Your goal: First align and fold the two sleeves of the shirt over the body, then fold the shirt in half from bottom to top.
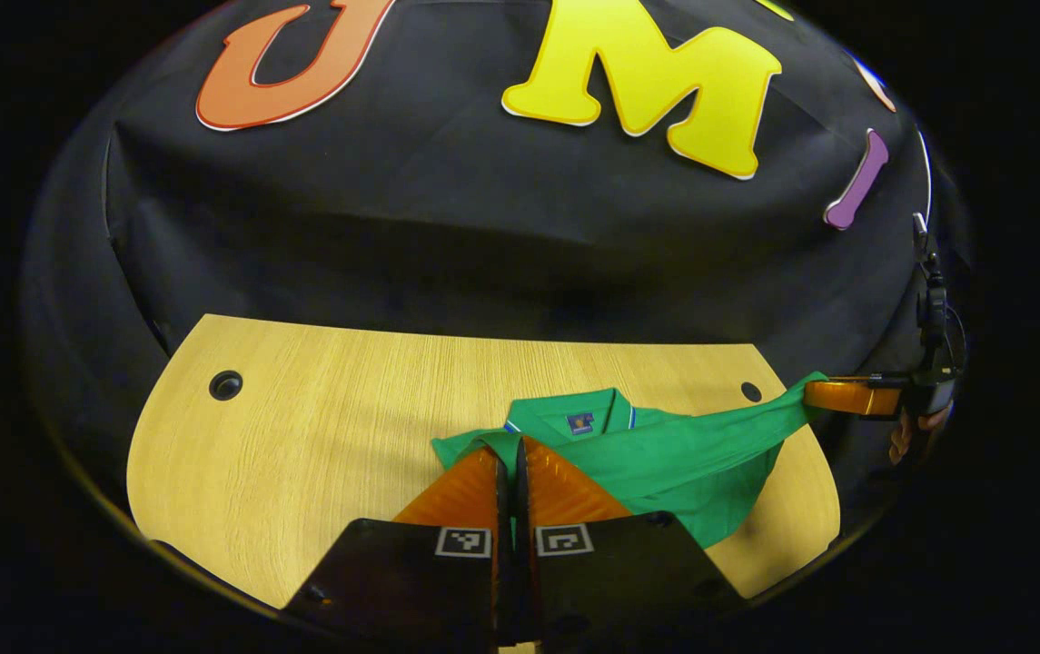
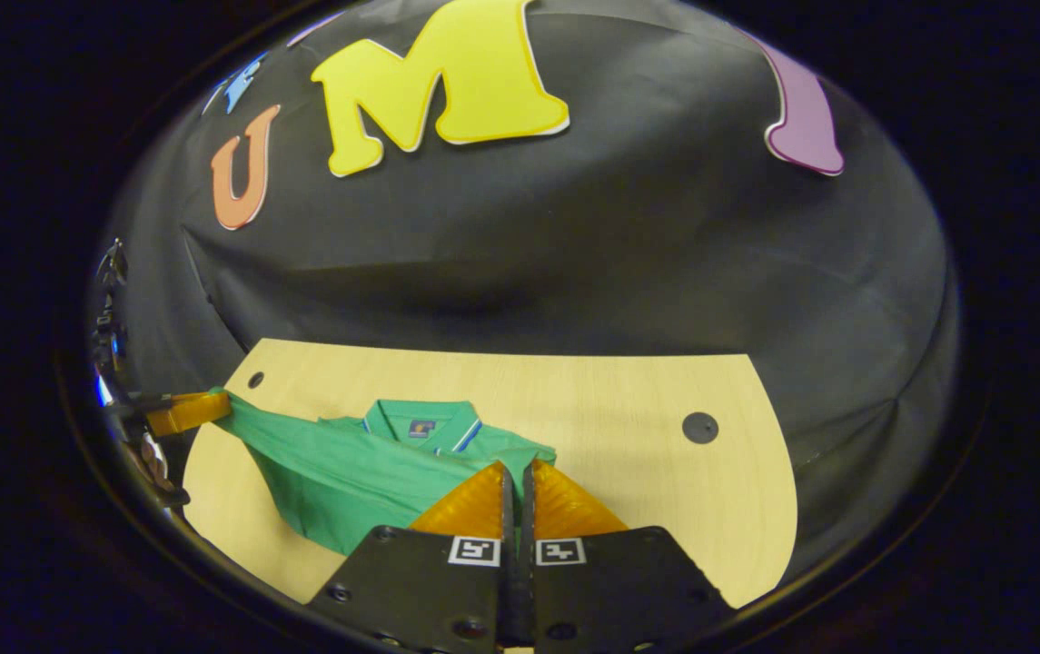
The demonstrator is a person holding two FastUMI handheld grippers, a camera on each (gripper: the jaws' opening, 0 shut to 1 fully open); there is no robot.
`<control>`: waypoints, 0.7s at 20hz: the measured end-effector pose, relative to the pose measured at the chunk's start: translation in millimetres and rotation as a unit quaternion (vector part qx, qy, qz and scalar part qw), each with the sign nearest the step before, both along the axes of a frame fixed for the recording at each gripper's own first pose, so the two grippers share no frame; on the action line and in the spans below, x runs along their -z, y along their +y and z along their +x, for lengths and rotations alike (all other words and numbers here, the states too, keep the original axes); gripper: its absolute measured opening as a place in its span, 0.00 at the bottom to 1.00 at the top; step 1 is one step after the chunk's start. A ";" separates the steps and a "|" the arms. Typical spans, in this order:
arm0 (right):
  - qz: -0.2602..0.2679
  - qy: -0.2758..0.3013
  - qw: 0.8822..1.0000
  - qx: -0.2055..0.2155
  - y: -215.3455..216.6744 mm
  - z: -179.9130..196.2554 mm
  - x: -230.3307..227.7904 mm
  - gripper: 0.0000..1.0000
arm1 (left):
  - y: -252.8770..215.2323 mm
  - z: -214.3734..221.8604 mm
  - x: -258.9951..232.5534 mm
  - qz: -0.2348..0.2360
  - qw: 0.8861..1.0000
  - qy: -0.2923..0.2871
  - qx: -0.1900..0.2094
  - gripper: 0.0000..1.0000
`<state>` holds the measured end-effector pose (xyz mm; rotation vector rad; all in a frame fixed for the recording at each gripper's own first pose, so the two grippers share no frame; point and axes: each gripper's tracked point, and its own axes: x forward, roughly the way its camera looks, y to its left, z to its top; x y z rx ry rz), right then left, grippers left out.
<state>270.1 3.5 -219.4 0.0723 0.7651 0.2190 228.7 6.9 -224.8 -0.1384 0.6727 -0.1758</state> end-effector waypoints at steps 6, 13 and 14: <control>0.009 -0.012 1.000 -0.002 9.3 39.7 -3.8 0.00 | 7.9 42.5 -1.0 0.017 1.000 -0.022 -0.009 0.06; -0.007 -0.001 1.000 -0.008 13.7 61.9 39.8 0.00 | 11.1 61.6 35.1 0.032 0.999 -0.005 -0.039 0.07; -0.010 0.000 1.000 -0.006 12.1 65.3 45.7 0.00 | 11.3 64.0 41.8 0.033 0.999 -0.001 -0.042 0.08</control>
